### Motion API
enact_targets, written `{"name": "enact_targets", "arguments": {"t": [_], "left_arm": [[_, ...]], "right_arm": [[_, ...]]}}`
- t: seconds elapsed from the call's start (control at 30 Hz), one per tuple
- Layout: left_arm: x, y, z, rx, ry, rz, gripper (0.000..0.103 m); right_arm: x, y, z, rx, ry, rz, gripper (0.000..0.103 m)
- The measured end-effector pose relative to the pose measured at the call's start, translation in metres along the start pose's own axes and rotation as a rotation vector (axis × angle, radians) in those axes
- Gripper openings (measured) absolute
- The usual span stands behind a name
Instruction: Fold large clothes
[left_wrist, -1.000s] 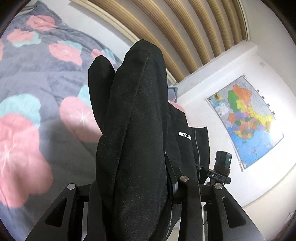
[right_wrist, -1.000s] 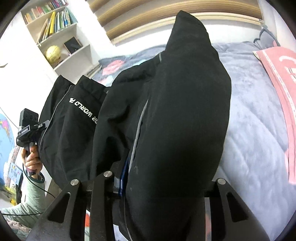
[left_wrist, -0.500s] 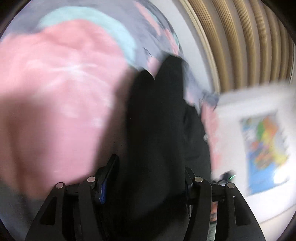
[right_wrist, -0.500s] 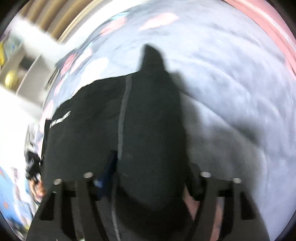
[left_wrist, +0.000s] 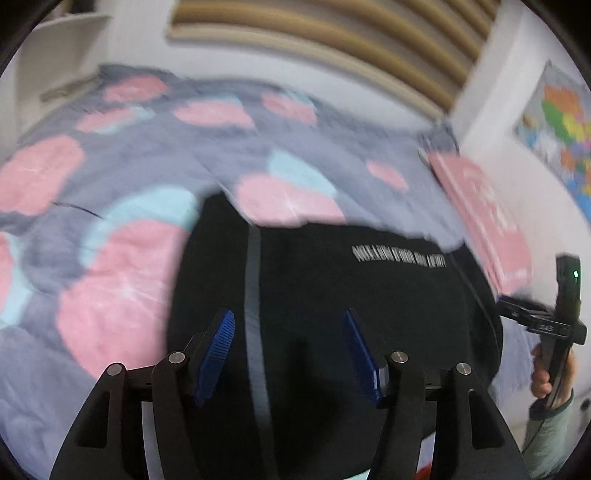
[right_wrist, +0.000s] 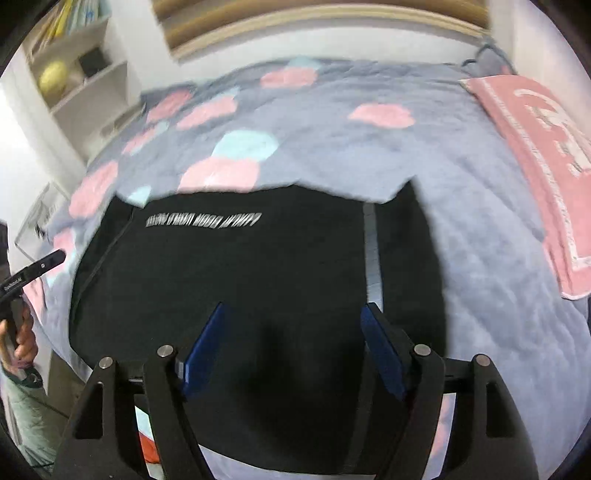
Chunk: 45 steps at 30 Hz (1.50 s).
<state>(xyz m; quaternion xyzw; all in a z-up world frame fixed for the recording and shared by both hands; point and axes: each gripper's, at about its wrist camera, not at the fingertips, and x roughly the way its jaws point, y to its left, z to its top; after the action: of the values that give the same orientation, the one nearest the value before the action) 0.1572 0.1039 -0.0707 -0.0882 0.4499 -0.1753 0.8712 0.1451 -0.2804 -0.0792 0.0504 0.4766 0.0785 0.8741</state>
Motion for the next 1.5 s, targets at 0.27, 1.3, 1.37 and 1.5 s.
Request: {"name": "enact_targets", "arguments": {"t": [0.27,1.3,1.37,1.5], "left_arm": [[0.068,-0.007,-0.014,-0.050,0.128,0.142,0.064],[-0.125,-0.155,-0.045,0.165,-0.359,0.421,0.078],[-0.123,-0.156,-0.046,0.164,-0.356,0.427,0.078],[-0.120,-0.158,-0.047,0.168,-0.352,0.445,0.078]], "right_arm": [[0.081,0.019,-0.031,0.018,0.110,-0.083,0.080],[-0.117,0.101,-0.043,-0.027,-0.302,-0.137,0.091],[-0.114,0.100,-0.045,-0.025,-0.292,-0.130,0.091],[-0.109,0.097,-0.047,-0.022,-0.279,-0.132,0.091]]}}
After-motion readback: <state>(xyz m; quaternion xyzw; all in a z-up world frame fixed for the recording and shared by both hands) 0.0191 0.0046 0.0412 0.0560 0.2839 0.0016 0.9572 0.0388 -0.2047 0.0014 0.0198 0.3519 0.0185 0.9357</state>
